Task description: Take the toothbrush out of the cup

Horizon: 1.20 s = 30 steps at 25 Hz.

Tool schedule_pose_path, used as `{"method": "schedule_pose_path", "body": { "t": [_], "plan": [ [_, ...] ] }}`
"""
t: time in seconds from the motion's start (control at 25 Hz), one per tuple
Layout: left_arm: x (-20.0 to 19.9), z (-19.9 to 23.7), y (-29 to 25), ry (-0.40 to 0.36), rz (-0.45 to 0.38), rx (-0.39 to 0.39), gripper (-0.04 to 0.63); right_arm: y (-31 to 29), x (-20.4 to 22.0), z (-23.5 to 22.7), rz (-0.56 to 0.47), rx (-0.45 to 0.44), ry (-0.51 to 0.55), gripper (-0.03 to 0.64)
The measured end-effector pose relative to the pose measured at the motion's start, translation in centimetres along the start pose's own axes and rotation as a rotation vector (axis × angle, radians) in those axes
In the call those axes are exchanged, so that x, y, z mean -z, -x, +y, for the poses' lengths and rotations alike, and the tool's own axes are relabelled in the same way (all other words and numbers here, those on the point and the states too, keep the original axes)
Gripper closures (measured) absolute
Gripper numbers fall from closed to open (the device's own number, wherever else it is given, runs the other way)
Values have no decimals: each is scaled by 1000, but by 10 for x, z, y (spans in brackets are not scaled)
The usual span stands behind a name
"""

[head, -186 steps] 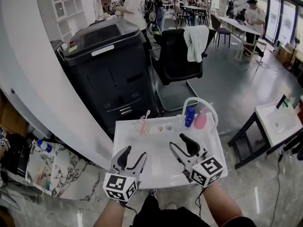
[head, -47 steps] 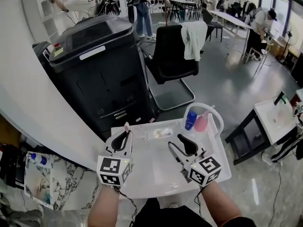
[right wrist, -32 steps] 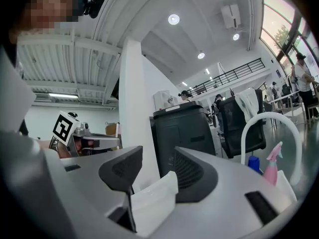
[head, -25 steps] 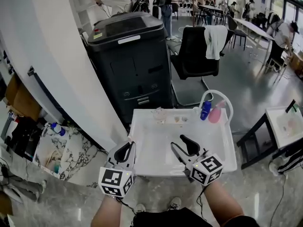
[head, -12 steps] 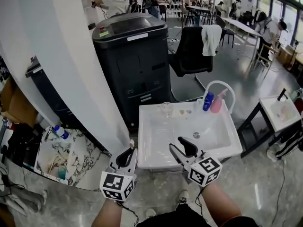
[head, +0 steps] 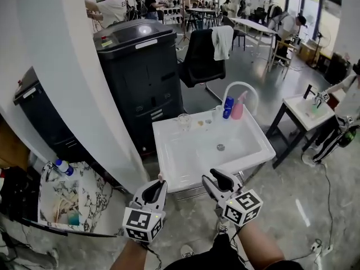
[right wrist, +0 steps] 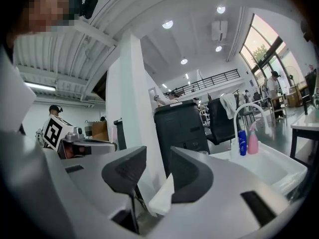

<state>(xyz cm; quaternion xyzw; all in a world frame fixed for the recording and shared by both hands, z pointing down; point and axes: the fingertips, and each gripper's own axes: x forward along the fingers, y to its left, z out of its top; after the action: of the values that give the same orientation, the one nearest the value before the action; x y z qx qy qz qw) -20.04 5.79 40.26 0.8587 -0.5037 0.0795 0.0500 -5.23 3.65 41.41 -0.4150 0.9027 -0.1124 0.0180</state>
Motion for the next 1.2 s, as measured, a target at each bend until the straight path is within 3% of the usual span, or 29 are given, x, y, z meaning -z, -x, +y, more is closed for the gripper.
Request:
{"method": "schedule_pose_path", "body": {
  "t": [0.2, 0.68, 1.2],
  "plan": [
    [1, -23, 8, 6, -13, 74, 560, 32, -2, 2, -20, 85, 1, 597],
    [-1, -64, 13, 21, -35, 144, 560, 75, 3, 0, 15, 131, 15, 600],
    [-1, -75, 20, 15, -30, 152, 560, 93, 4, 2, 7, 143, 3, 600]
  ]
}}
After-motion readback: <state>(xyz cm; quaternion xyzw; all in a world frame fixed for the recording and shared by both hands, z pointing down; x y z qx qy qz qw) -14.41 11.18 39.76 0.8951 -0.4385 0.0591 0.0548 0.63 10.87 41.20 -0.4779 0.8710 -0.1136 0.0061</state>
